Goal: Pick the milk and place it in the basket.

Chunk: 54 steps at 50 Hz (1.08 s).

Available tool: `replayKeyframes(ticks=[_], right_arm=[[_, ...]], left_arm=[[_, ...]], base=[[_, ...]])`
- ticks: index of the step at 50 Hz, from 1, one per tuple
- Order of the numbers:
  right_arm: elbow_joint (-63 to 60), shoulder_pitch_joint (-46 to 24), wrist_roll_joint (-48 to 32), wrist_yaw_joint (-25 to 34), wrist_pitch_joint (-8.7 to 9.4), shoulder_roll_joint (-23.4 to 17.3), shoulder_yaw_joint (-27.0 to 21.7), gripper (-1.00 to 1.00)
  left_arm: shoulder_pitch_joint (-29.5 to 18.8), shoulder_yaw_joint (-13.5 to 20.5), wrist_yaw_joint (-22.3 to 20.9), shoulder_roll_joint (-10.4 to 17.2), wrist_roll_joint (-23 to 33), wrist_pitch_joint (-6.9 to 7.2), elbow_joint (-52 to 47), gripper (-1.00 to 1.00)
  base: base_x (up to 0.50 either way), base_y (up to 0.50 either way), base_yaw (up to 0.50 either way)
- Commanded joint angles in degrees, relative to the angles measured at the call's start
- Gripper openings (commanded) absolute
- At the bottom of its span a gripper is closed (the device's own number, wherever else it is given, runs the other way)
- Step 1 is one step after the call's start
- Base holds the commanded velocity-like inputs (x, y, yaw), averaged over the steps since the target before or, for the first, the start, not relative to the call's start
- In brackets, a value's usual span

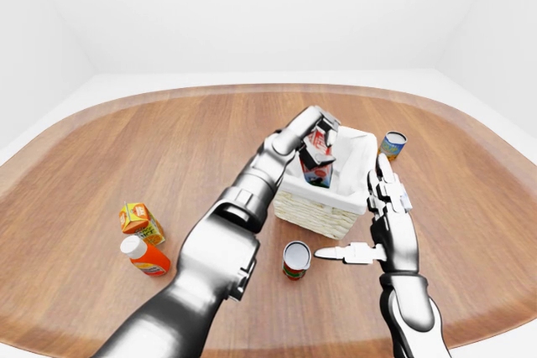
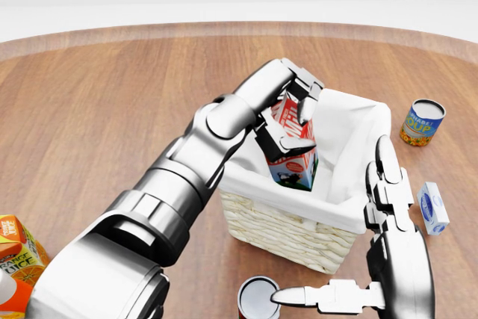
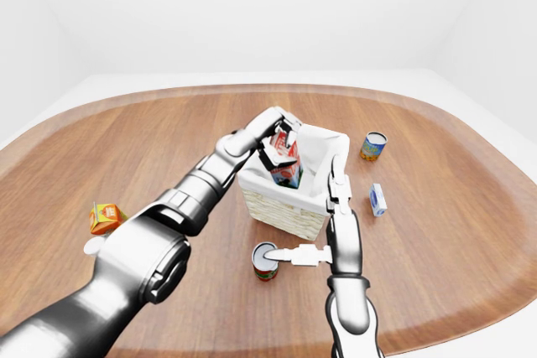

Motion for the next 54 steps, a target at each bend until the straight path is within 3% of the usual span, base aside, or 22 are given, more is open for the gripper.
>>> replayKeyframes(ticks=[1, 15, 16, 17, 37, 54], right_arm=[[-0.05, 0.01, 0.05, 0.05, -0.01, -0.03, -0.02, 1.0], [-0.52, 0.4, -0.08, 0.25, -0.12, -0.12, 0.19, 1.0], [-0.5, 0.42, -0.17, 0.18, -0.23, -0.13, 0.16, 1.0], [-0.56, 0.44, -0.1, 0.22, -0.19, -0.12, 0.16, 1.0], [-0.07, 0.48, -0.31, 0.05, -0.65, -0.19, 0.37, 1.0], [0.52, -0.06, -0.44, -0.09, -0.53, -0.09, 0.24, 1.0]], left_arm=[[-1.14, 3.03, 1.92, -0.51, -1.02, 0.0, -1.07, -1.0], [-1.02, 3.16, 3.31, -0.49, -0.05, 0.0, -0.47, -1.0], [-0.73, 2.64, 2.64, -0.52, 0.53, 0.0, -0.61, 0.12], [-0.71, 2.69, 2.98, -0.5, 0.69, 0.0, -0.63, 1.0], [0.82, 2.63, 2.94, -0.59, -0.24, 0.0, -2.6, 1.0], [2.86, 3.23, 0.65, 0.34, -7.47, 0.0, -6.58, 1.0]], base=[[0.0, 0.0, 0.0], [0.0, 0.0, 0.0], [0.0, 0.0, 0.0], [0.0, 0.0, 0.0], [0.0, 0.0, 0.0], [0.0, 0.0, 0.0]])
